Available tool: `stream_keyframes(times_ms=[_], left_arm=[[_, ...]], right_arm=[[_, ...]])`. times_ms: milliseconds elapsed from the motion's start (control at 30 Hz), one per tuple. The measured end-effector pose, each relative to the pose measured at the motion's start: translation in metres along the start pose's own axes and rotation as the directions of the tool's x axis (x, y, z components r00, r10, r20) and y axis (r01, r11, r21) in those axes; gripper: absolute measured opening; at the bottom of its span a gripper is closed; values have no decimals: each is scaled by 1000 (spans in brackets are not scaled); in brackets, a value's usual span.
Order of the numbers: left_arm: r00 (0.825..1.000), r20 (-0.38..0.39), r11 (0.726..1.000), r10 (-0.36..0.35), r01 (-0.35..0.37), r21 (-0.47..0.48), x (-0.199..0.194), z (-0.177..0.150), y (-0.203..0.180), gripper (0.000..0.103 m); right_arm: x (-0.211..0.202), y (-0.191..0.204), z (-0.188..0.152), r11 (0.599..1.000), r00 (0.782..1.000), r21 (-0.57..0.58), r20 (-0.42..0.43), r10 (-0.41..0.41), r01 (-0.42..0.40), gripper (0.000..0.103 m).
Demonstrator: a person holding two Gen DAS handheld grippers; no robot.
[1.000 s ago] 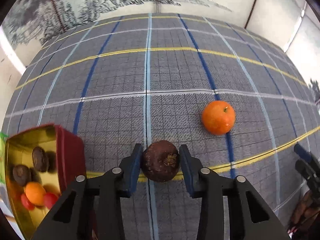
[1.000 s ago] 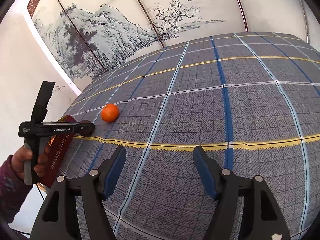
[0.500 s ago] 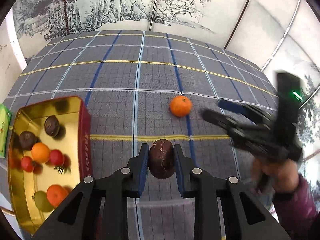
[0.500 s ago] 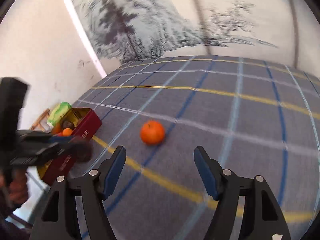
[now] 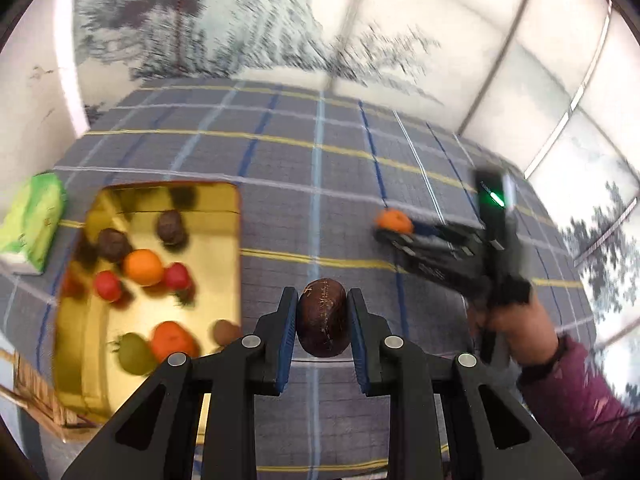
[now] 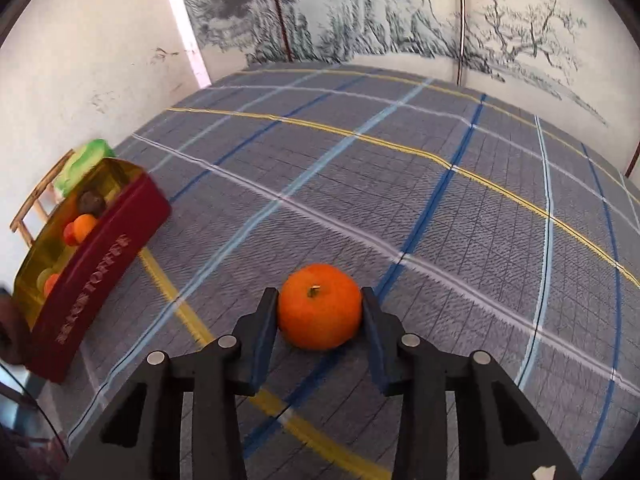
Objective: Organize fruits
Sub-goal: 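Grasp the last mandarin with the right tool while the left tool lifts the dark fruit, then lower the dark fruit into the tin and open the left tool while the right tool holds the mandarin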
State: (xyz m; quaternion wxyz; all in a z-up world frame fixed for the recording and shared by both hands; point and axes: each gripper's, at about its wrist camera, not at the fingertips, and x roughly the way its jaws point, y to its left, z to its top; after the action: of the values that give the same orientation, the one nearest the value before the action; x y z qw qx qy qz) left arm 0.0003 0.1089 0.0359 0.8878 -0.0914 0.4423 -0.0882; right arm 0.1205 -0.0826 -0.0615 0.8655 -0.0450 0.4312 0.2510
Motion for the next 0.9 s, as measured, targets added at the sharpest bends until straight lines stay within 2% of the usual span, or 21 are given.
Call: stream_keyframes(times_ms=[100, 333, 533, 767, 900], left_arm=[[998, 37, 998, 53, -51, -36, -19, -4, 21, 26], [979, 54, 977, 199, -193, -90, -37, -19, 73, 26], [972, 44, 967, 232, -225, -119, -30, -31, 95, 26], [968, 97, 971, 230, -222, -87, -33, -35, 96, 26], [968, 99, 971, 229, -221, -88, -31, -34, 101, 26]], right_arm=[[-27, 4, -16, 999, 999, 42, 53, 10, -13, 36], [-63, -20, -57, 982, 992, 179, 101, -81, 62, 36], [-68, -32, -68, 967, 985, 226, 94, -144, 120, 36], [-70, -33, -68, 961, 981, 233, 92, -172, 146, 36], [-68, -33, -67, 960, 980, 231, 84, -181, 157, 36]])
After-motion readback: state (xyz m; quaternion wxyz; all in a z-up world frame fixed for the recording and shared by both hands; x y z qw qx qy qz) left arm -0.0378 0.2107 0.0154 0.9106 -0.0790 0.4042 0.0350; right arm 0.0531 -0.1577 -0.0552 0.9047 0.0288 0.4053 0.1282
